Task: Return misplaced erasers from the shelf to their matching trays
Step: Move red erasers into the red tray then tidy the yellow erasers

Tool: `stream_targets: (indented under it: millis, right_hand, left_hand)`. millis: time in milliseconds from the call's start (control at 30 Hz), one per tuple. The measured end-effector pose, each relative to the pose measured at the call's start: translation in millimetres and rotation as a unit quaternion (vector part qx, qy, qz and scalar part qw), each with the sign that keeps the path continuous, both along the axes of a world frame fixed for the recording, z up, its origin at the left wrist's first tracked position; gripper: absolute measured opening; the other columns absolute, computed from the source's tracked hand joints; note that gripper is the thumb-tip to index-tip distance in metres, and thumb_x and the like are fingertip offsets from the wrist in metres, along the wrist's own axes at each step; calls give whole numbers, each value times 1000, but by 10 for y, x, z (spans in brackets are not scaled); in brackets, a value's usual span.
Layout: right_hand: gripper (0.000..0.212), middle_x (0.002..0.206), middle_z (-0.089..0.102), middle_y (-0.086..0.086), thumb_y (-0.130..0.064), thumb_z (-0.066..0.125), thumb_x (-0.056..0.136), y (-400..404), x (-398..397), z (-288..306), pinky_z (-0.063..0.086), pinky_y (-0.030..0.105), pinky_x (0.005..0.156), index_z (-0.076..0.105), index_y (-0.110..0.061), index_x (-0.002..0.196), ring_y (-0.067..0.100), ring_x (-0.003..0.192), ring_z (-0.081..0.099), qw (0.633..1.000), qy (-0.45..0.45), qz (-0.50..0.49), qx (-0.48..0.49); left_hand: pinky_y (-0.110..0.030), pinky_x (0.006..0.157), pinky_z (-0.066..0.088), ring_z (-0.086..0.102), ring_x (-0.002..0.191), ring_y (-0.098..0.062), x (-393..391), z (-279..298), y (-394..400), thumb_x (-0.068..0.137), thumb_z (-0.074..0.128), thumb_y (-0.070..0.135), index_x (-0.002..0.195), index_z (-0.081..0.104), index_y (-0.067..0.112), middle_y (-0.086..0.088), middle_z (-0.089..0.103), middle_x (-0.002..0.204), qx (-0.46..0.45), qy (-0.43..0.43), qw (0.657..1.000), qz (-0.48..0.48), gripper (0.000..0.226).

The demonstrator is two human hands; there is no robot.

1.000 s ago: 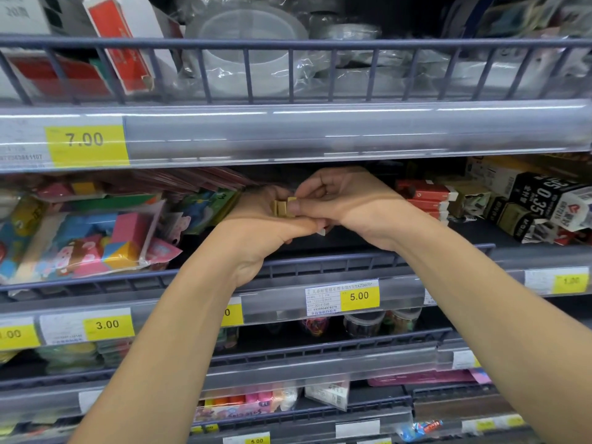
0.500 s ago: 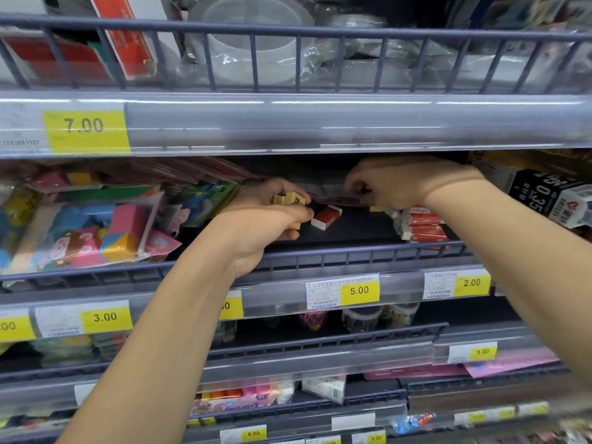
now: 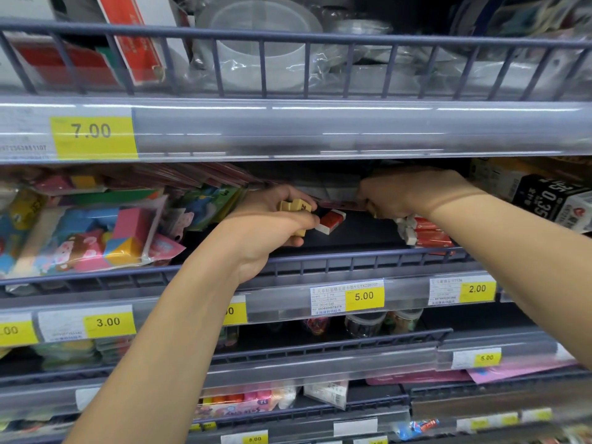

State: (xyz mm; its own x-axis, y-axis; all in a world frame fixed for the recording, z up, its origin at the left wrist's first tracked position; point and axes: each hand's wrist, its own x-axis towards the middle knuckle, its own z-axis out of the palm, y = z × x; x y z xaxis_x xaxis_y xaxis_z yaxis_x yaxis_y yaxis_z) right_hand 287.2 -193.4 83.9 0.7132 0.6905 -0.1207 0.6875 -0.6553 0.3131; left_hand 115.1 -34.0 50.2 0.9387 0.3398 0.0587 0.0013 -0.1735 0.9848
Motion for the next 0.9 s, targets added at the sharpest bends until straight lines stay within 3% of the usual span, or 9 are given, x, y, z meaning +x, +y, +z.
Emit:
stream_targets:
  millis: [67,133,200,267,333,433,533,733,900]
  right_hand:
    - [9,78,65,3,-15,62,89,4,-23,22,55,33,57,65,-23,92,23,61,64,999,16,24,29]
    - [11,95,67,4,-22,64,90,-3,-49,38,57,41,72,68,-22,100,26,79,66,995,49,56,73]
    - [24,109,61,-8,-31,67,91,-37,-123,49,52,35,84,64,-31,114,16,93,61,983,80,82,141]
    - [36,103,59,-22,-39,71,88,-59,-264,50,47,24,84,57,-46,121,3,93,58,958,127,84,241]
    - [42,97,61,-23,-41,74,84,-52,-407,48,46,17,83,54,-52,120,-6,86,59,927,175,80,323]
    - [42,93,61,-23,-43,73,83,-20,-568,53,43,6,76,50,-55,117,-14,76,56,910,186,94,359]
    - [40,92,64,-24,-40,75,81,28,-686,22,40,0,76,56,-51,115,-15,84,57,898,177,125,384]
    - [46,100,60,-32,-27,81,81,170,-782,-157,46,12,92,63,-35,123,-8,98,59,858,179,187,443]
    - [46,112,64,-4,-15,84,78,177,-796,-200,52,20,86,67,-25,120,7,93,63,836,188,223,465]
  left_hand:
    - [-18,61,54,61,78,-10,5,-6,3,89,77,5,93,73,18,2,62,91,0,-2,1000,-1,14]
    - [-18,61,54,61,77,-9,9,-11,2,89,78,6,91,73,19,2,62,91,-5,-6,1000,2,14]
    - [-18,61,55,61,78,-9,17,-16,1,88,79,7,91,73,19,2,63,90,-18,-11,1000,9,13]
    - [-18,63,56,63,80,-9,25,-16,1,87,81,11,94,73,18,1,65,91,-37,-16,999,19,13]
    - [-18,64,55,64,80,-8,32,-11,-4,86,83,14,97,72,16,1,67,91,-59,-21,998,25,15]
    - [-19,67,58,66,80,-6,37,-1,-29,84,85,18,105,71,13,0,69,93,-76,-27,996,28,26]
    - [-23,74,58,66,82,-9,31,14,-44,81,87,19,103,68,13,2,70,87,-93,-32,994,36,30]
    - [-22,67,56,68,88,-17,24,25,-12,81,87,17,120,62,6,-10,73,104,-88,-25,993,72,47]
    - [-22,60,55,69,77,-16,43,31,-28,86,78,5,116,67,8,-11,74,99,-62,-6,995,75,33]
